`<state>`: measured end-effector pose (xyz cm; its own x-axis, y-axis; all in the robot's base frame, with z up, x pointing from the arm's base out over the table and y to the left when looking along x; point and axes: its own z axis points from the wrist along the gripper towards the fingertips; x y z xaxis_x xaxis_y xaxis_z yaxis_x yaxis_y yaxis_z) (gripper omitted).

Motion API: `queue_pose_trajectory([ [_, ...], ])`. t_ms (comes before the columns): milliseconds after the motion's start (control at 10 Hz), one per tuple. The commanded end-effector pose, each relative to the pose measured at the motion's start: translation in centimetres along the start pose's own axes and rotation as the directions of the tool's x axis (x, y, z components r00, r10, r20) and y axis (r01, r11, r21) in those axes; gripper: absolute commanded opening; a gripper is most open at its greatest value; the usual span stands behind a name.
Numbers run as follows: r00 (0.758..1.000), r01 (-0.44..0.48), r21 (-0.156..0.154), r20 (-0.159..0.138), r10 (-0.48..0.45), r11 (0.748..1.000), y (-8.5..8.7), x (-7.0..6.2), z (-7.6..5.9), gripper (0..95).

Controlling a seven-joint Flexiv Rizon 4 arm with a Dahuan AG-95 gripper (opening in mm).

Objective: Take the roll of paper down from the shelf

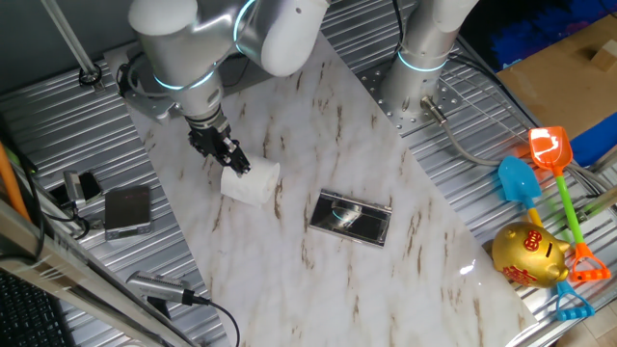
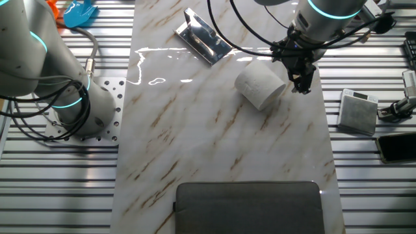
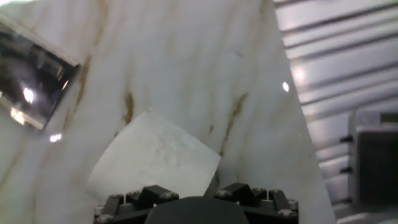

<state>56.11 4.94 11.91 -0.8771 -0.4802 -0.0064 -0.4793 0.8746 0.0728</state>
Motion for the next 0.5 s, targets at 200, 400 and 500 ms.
queue_pose_trajectory([
  [200,0.997,0.073,0.007,0.002,-0.073,0.997,0.01,0.02,0.0,95.0],
  [400,0.994,0.106,0.011,0.0,-0.106,0.994,0.03,0.26,0.07,95.0],
  [500,0.994,0.109,0.011,0.003,-0.109,0.994,0.07,0.6,0.18,95.0],
])
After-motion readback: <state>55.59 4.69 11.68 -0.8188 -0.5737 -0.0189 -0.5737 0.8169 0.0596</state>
